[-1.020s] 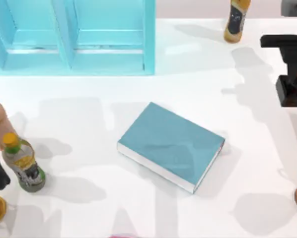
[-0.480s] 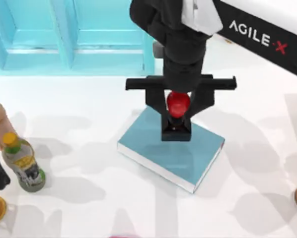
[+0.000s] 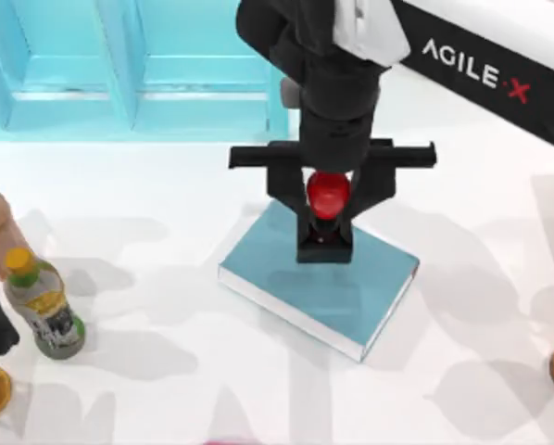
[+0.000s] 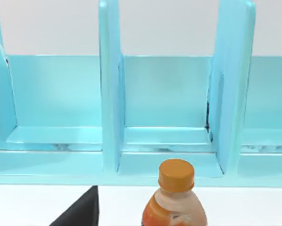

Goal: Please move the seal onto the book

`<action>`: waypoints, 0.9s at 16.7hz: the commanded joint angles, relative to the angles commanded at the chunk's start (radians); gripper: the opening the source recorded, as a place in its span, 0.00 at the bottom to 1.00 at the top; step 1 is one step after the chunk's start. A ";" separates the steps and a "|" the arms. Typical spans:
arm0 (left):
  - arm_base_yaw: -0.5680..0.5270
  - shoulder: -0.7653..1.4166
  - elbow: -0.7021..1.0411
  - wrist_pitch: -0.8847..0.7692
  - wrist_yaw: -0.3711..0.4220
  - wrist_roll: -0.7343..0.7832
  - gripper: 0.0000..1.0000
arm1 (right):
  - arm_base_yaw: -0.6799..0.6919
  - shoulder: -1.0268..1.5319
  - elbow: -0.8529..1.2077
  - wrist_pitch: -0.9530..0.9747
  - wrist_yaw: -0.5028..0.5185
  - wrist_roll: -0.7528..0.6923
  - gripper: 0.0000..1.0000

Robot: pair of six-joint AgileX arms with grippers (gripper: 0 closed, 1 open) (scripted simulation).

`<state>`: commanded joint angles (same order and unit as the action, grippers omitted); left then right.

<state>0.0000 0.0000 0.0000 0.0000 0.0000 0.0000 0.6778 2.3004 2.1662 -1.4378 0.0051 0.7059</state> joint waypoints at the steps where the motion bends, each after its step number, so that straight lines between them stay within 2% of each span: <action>1: 0.000 0.000 0.000 0.000 0.000 0.000 1.00 | 0.000 0.001 0.005 -0.004 0.000 0.000 0.00; 6: 0.000 0.000 0.000 0.000 0.000 0.000 1.00 | 0.001 0.002 0.015 -0.010 0.002 0.000 0.00; 15: 0.000 0.000 0.000 0.000 0.000 0.000 1.00 | 0.001 0.002 0.015 -0.010 0.002 0.000 0.68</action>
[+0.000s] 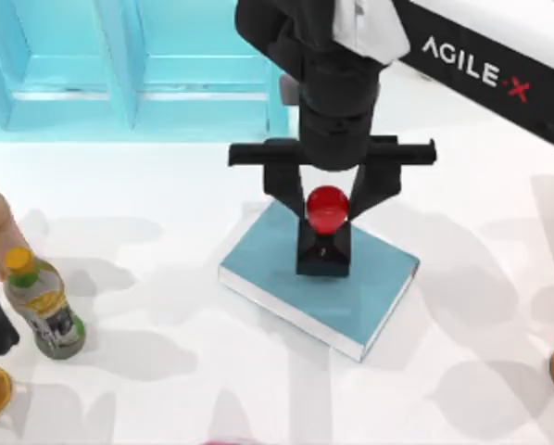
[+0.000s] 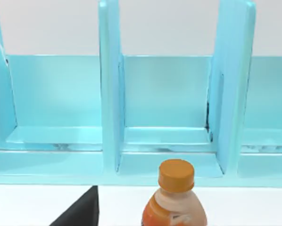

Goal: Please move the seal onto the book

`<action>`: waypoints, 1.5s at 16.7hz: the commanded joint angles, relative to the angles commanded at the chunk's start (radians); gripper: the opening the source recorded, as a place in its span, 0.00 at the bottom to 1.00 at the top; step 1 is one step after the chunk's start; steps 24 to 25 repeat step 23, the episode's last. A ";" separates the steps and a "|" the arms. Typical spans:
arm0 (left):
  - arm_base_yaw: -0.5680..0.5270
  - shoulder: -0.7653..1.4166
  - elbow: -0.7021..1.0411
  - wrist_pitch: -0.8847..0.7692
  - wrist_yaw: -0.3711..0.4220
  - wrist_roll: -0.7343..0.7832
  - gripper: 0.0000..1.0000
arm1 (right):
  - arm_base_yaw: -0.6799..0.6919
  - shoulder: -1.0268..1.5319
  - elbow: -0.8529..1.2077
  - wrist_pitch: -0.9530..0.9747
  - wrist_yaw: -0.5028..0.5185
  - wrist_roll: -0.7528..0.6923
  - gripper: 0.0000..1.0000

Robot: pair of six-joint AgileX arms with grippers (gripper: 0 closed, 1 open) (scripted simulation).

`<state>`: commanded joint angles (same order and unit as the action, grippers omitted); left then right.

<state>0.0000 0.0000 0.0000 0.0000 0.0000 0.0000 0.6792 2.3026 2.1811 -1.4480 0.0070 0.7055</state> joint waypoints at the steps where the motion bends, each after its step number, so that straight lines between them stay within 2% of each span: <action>1: 0.000 0.000 0.000 0.000 0.000 0.000 1.00 | 0.000 0.000 0.000 0.000 0.000 0.000 0.75; 4: 0.000 0.000 0.000 0.000 0.000 0.000 1.00 | 0.000 0.000 0.000 0.000 0.000 0.000 0.98; 5: 0.000 0.000 0.000 0.000 0.000 0.000 1.00 | 0.000 0.000 0.000 0.000 0.000 0.000 1.00; 14: 0.000 0.000 0.000 0.000 0.000 0.000 1.00 | -0.001 0.001 0.003 -0.003 0.000 0.000 1.00; 25: 0.000 0.000 0.000 0.000 0.000 0.000 1.00 | -0.002 0.037 0.183 -0.147 0.000 -0.001 1.00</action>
